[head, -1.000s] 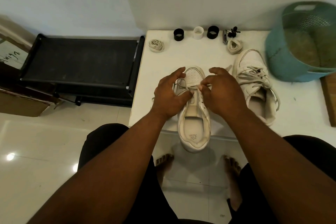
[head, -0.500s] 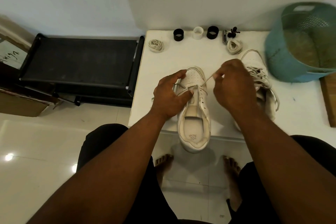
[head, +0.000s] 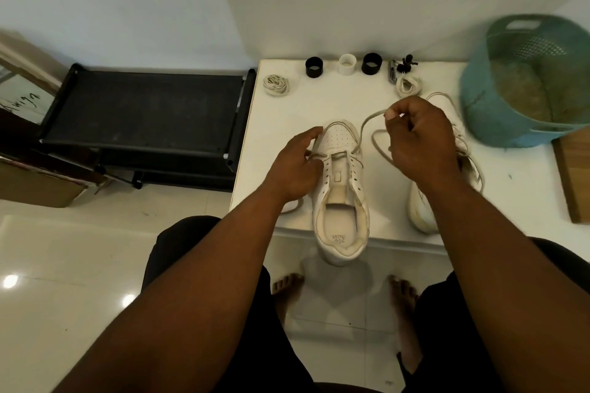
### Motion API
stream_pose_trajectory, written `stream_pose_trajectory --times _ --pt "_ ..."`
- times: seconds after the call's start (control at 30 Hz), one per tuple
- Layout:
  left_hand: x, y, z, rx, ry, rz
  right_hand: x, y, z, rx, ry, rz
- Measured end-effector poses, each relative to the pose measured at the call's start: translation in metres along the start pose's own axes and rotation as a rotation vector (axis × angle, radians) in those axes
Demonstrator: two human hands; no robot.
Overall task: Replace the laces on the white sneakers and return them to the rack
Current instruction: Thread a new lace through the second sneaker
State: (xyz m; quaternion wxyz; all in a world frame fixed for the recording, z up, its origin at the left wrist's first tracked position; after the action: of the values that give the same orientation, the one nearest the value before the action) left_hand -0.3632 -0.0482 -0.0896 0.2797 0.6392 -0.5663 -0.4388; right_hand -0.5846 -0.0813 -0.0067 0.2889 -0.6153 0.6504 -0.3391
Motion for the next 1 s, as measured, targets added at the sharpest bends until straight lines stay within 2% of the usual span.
stream_pose_trajectory --times 0.07,0.2,0.33,0.4,0.47,0.6,0.67,0.9,1.0 --pt "-0.001 -0.001 -0.006 0.1 -0.021 -0.059 0.004 0.008 -0.003 0.087 0.011 0.068" --pt "-0.005 0.018 -0.025 0.21 -0.059 -0.118 0.008 0.005 -0.017 0.015 -0.016 0.066" --pt "-0.022 0.041 -0.035 -0.186 -0.098 -0.162 -0.002 0.0 -0.016 -0.052 -0.119 0.101" --pt "-0.021 0.046 -0.034 -0.238 -0.08 -0.161 -0.004 -0.01 -0.016 -0.069 -0.173 0.105" --pt "-0.022 0.041 -0.034 -0.138 -0.031 -0.165 -0.012 -0.035 -0.024 -0.086 -0.234 0.085" --pt "-0.038 0.005 -0.002 0.035 -0.203 -0.307 -0.023 -0.061 -0.042 0.013 -0.319 0.155" --pt "-0.048 0.002 -0.005 0.062 -0.18 -0.308 -0.028 -0.068 -0.056 0.106 -0.336 0.21" --pt "-0.058 0.124 -0.085 -0.365 0.003 -0.149 -0.025 -0.113 -0.118 0.268 -0.228 0.222" --pt "-0.071 0.202 -0.122 -0.51 -0.001 -0.034 -0.025 -0.149 -0.141 0.376 -0.217 0.18"
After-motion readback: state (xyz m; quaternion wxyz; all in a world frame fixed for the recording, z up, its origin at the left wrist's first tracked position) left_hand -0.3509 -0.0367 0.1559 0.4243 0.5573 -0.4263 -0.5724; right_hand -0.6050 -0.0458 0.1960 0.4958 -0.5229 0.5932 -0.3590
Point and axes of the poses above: each hand's wrist, its own x-axis towards the middle knuckle, its own z-axis out of the palm, y = z × x, the point moved 9 cm from there along x, towards the middle knuckle, and after that the axes turned 3 degrees about -x, right-handed, at the moved point
